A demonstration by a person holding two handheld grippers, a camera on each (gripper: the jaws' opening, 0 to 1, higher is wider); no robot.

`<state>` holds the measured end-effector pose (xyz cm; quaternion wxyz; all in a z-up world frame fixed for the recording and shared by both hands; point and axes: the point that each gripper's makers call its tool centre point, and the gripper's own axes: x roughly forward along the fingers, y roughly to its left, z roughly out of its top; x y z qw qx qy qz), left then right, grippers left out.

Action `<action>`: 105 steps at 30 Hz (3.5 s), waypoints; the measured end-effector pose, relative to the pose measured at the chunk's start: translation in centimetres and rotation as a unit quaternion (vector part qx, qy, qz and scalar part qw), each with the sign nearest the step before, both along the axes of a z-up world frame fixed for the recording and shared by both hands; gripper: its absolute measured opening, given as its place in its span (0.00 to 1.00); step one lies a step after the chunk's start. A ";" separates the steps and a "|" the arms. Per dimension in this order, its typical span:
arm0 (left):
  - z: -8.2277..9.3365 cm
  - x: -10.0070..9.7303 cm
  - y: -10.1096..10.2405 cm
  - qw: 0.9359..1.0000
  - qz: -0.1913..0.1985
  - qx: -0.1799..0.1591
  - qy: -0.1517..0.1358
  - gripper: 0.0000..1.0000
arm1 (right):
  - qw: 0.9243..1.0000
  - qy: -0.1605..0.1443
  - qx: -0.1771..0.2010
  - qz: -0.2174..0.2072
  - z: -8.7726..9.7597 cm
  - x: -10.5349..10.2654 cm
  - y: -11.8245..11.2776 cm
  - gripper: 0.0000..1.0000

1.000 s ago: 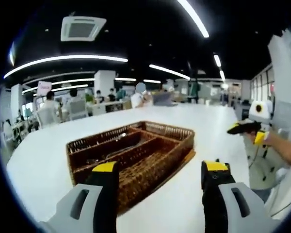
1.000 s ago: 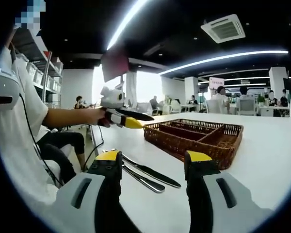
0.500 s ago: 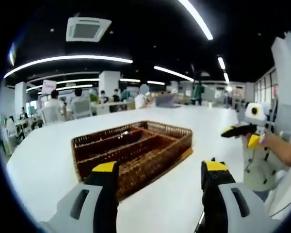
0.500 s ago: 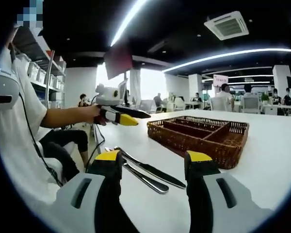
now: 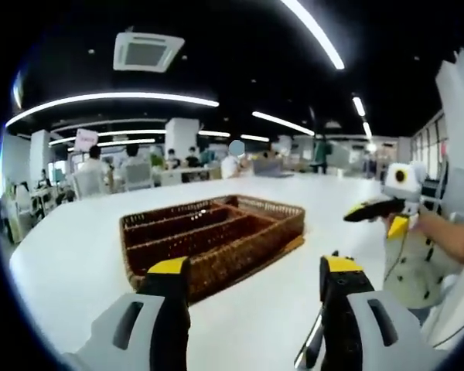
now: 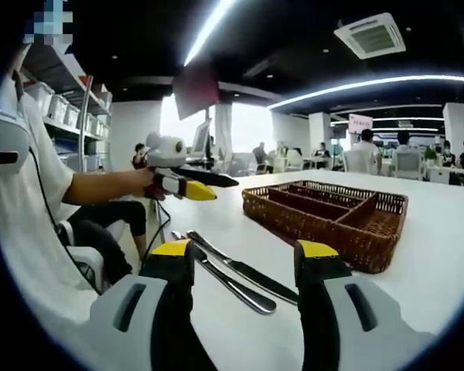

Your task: Arrange the knives, forks, and spoons in their matching storage slots by inserting each utensil handle-first until every utensil is classified and aligned in the correct compartment

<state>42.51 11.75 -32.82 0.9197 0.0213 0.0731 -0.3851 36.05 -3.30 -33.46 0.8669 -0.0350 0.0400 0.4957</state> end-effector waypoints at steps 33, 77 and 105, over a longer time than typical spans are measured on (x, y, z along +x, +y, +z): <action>-1.7 -3.2 1.2 1.000 0.016 -0.017 0.005 0.67 | 0.991 0.048 -0.101 0.073 -3.6 2.6 2.7 0.47; -3.8 -4.8 1.1 1.000 0.001 -0.005 0.012 0.61 | 0.932 0.126 -0.312 0.138 -7.5 3.1 4.5 0.16; -4.4 -3.6 1.3 0.999 -0.014 0.020 0.033 0.59 | 0.901 0.140 -0.374 0.169 -7.7 3.8 4.6 0.14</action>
